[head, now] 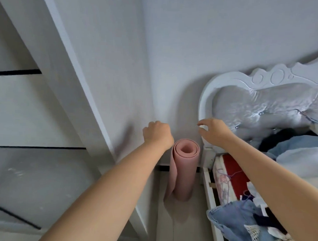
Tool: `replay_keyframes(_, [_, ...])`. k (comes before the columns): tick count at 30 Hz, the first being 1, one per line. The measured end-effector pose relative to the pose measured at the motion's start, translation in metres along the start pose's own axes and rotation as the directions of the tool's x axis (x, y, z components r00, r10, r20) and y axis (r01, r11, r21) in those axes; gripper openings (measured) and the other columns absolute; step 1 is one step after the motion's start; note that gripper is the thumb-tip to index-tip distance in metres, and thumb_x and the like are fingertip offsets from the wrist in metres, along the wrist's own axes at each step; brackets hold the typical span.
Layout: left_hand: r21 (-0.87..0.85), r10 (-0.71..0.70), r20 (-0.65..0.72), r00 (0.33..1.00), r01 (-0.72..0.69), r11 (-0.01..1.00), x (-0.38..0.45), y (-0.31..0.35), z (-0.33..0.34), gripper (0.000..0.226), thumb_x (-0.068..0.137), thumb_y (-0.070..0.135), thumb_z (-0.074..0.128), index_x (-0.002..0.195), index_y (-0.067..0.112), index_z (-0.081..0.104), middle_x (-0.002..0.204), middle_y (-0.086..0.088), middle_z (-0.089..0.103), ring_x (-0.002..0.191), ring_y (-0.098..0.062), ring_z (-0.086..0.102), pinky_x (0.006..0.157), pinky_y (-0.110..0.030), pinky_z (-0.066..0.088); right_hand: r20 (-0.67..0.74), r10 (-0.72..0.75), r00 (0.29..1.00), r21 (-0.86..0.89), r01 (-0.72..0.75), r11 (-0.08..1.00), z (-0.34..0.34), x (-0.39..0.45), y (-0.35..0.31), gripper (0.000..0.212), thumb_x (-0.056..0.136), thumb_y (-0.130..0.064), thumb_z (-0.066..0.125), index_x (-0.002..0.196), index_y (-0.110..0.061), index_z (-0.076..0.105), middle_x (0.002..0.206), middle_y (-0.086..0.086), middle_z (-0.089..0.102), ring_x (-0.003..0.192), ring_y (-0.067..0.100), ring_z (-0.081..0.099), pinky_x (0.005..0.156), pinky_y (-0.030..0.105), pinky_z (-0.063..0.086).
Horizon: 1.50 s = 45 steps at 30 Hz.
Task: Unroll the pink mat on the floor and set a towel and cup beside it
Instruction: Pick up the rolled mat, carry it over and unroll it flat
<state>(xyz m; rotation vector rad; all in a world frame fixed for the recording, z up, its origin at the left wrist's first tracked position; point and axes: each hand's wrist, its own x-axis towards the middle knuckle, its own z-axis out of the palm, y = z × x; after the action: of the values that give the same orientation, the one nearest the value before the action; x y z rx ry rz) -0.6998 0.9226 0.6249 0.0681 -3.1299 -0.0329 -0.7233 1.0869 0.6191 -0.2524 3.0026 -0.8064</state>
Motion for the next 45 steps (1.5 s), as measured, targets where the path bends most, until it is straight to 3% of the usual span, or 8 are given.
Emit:
replay_keyframes(11, [-0.005,-0.056,0.202,0.978,0.059,0.998,0.196,0.039,0.069,0.029,0.087,0.017,0.047,0.114,0.012,0.058,0.121,-0.008,0.057,0.116,-0.027,0.05,0.084,-0.032,0.04,0.096,0.173,0.98,0.014,-0.175,0.984,0.016,0.16,0.103,0.034,0.091,-0.018,0.046,0.123,-0.013,0.056,0.131,0.007,0.057,0.114,0.026,0.054,0.091,0.03,0.042])
replay_keyframes(25, [-0.044,-0.297,0.512,0.806,0.371,0.928,0.337,0.065,0.239,0.038,0.089,0.023,0.046,0.124,0.008,0.048,0.128,-0.013,0.052,0.119,-0.032,0.049,0.091,-0.038,0.045,0.535,0.169,0.828,-0.006,-0.196,0.981,0.17,0.347,0.218,0.042,0.091,-0.02,0.044,0.132,-0.009,0.045,0.136,0.014,0.052,0.123,0.029,0.049,0.104,0.036,0.04])
replay_keyframes(29, [-0.052,-0.403,0.607,0.686,0.539,0.84,0.346,0.062,0.289,0.043,0.09,0.026,0.047,0.128,0.007,0.041,0.132,-0.015,0.048,0.121,-0.033,0.047,0.093,-0.039,0.043,0.621,0.185,0.762,-0.051,-0.196,0.979,0.225,0.359,0.243,0.061,0.086,-0.028,0.052,0.14,-0.01,0.03,0.143,0.015,0.041,0.129,0.032,0.041,0.105,0.038,0.038])
replay_keyframes(33, [-0.074,-0.451,0.721,0.526,0.706,0.704,0.332,0.06,0.34,0.077,0.087,0.047,0.052,0.148,0.019,0.014,0.144,-0.013,0.038,0.126,-0.032,0.046,0.094,-0.039,0.045,0.694,0.229,0.682,-0.095,-0.228,0.969,0.275,0.35,0.263,0.086,0.08,-0.035,0.063,0.145,-0.016,0.011,0.147,0.017,0.031,0.13,0.035,0.038,0.104,0.044,0.039])
replay_keyframes(36, [-0.119,-0.451,0.766,0.457,0.791,0.6,0.317,0.06,0.372,0.088,0.085,0.047,0.056,0.15,0.022,0.002,0.145,-0.011,0.04,0.124,-0.03,0.05,0.092,-0.036,0.045,0.66,0.271,0.7,-0.082,-0.291,0.953,0.296,0.342,0.272,0.089,0.079,-0.027,0.065,0.145,-0.023,0.005,0.14,0.02,0.037,0.116,0.036,0.05,0.086,0.037,0.046])
replay_keyframes(39, [-0.174,-0.47,0.768,0.435,0.848,0.5,0.304,0.062,0.393,0.072,0.085,0.04,0.058,0.139,0.016,0.018,0.112,-0.005,0.059,0.098,-0.027,0.06,0.074,-0.031,0.046,0.592,0.311,0.744,-0.036,-0.361,0.932,0.307,0.335,0.28,0.085,0.078,-0.017,0.062,0.143,-0.026,0.009,0.122,0.02,0.052,0.093,0.032,0.056,0.069,0.029,0.041])
replay_keyframes(41, [-0.216,-0.49,0.756,0.434,0.872,0.44,0.297,0.063,0.401,0.064,0.083,0.035,0.06,0.132,0.013,0.025,0.088,0.004,0.053,0.081,-0.023,0.055,0.066,-0.03,0.042,0.571,0.347,0.744,0.023,-0.437,0.899,0.31,0.332,0.282,0.081,0.076,-0.014,0.061,0.142,-0.025,0.015,0.103,0.015,0.057,0.079,0.027,0.051,0.067,0.028,0.041])
replay_keyframes(45, [-0.263,-0.477,0.77,0.423,0.892,0.367,0.289,0.064,0.406,0.065,0.079,0.02,0.063,0.13,0.021,0.023,0.098,0.0,0.05,0.09,-0.028,0.058,0.075,-0.035,0.053,0.551,0.364,0.751,-0.028,-0.42,0.907,0.311,0.326,0.28,0.058,0.077,-0.011,0.056,0.13,-0.012,0.031,0.089,0.012,0.053,0.073,0.026,0.046,0.061,0.026,0.038])
